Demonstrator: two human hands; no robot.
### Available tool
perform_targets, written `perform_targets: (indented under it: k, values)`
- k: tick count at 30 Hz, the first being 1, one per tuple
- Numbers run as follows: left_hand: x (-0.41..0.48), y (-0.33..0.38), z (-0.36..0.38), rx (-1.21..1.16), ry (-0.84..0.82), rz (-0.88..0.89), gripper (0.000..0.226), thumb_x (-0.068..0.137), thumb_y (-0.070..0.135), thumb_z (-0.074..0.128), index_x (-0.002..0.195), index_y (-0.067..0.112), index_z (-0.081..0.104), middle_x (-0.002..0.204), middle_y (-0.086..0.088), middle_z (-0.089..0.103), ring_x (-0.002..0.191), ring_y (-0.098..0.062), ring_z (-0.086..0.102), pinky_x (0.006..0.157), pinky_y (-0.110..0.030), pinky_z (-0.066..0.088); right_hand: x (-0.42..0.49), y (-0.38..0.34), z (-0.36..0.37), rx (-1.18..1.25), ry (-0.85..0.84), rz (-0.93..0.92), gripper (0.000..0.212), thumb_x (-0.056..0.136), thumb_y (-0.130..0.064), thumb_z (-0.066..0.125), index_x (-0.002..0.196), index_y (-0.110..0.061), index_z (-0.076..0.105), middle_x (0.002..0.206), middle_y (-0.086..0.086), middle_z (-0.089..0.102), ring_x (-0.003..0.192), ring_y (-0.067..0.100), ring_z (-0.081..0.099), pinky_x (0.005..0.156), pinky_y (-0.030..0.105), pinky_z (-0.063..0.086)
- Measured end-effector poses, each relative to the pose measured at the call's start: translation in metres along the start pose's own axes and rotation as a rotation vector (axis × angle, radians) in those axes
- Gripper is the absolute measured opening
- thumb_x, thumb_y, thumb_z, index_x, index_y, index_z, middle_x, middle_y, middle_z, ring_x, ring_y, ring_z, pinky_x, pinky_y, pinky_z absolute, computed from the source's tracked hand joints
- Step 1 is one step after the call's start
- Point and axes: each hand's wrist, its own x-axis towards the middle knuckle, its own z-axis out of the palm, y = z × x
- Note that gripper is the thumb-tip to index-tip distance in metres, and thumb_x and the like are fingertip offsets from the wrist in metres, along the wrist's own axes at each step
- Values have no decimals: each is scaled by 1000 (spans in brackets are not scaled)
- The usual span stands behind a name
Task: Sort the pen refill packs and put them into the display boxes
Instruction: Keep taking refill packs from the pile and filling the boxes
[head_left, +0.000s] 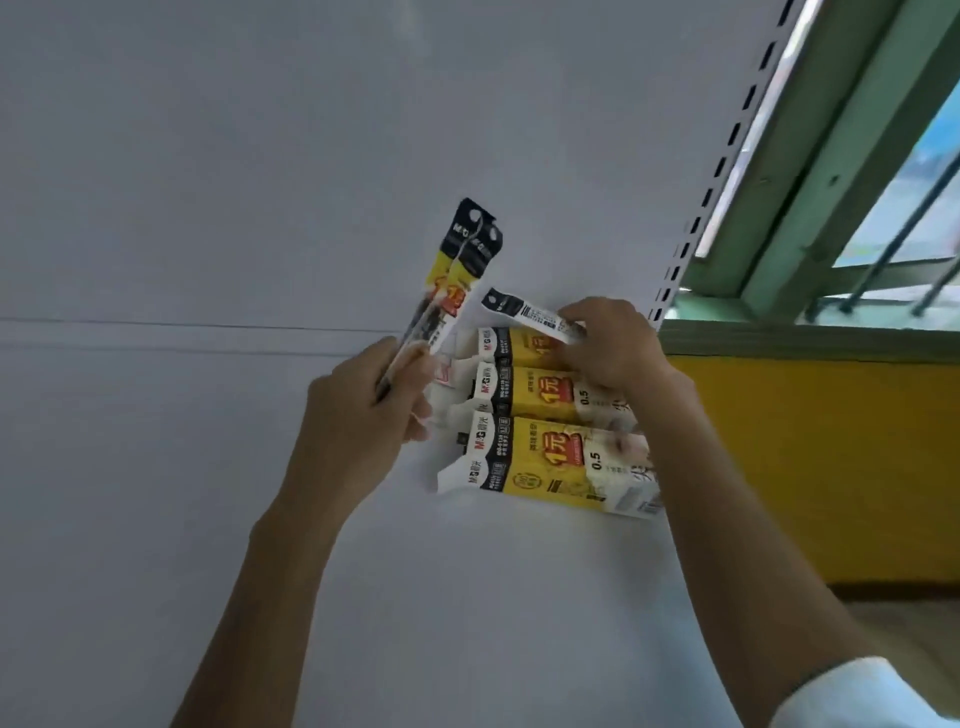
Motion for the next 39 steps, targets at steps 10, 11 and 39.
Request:
perform_targets:
  k: [10,11,39]
  values:
    - [1,13,28,-50,145,-165,27,90,38,47,79,14,55,53,8,53,48,-5,45,50,-24,37,25,4,-8,51,-247,-145,34,70,-22,72,102,-15,65,97,1,58,89,20,58,82,39,51]
    - [0,14,26,-44,167,-151,25,89,38,49,78,16,56,53,8,56,45,-2,45,48,-23,37,24,1,-13,65,-203,-177,34,69,-23,72,101,-17,65,97,1,55,90,20,57,82,39,50]
    - [-72,78,-33,-534,114,-121,10,85,4,59,77,11,57,52,3,52,32,-4,44,33,-13,29,-185,-61,-25,888,-33,-138,50,57,-54,76,99,-29,67,98,-13,69,95,5,63,85,37,52]
